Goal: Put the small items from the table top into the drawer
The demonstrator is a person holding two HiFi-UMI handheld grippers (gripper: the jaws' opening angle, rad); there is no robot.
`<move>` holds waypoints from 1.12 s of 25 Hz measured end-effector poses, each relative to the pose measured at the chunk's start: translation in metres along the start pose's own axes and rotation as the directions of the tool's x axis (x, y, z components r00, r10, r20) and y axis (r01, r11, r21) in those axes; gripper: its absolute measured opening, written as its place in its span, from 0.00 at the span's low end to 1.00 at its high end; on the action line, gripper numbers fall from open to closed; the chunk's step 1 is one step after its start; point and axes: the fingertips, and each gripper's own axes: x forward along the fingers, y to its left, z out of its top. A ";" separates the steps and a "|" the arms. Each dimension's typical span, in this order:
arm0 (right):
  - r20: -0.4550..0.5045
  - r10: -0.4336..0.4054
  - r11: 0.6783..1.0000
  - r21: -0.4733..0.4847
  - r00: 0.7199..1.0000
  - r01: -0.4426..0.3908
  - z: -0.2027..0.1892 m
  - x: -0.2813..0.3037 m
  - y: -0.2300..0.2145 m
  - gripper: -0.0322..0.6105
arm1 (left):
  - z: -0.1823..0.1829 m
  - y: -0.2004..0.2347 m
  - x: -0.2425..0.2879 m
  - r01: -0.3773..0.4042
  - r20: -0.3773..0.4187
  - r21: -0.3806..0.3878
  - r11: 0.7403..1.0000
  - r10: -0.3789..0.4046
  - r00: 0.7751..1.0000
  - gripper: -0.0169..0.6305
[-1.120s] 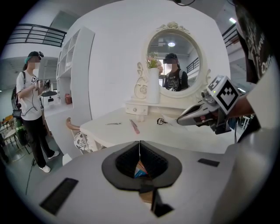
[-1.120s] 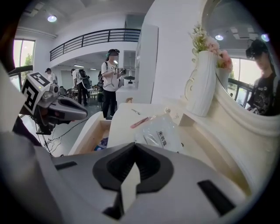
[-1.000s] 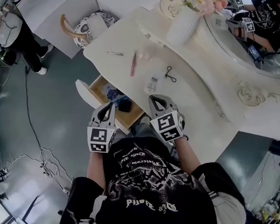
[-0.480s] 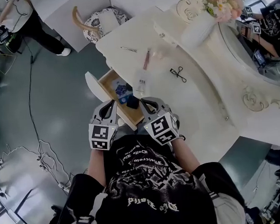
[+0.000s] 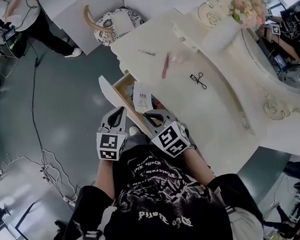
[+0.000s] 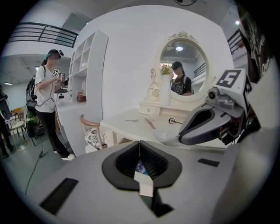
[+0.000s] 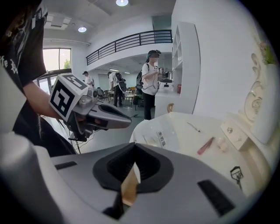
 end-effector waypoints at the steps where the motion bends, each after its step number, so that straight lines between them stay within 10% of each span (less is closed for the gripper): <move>1: -0.003 0.012 1.000 0.004 1.000 -0.012 0.000 0.002 0.004 0.07 | -0.001 0.002 -0.001 0.000 -0.001 -0.002 1.000 0.000 1.000 0.05; 28: -0.175 0.004 0.987 0.156 0.985 0.024 -0.063 0.051 0.006 0.07 | -0.021 0.025 -0.010 0.054 -0.042 0.028 0.998 -0.053 0.998 0.05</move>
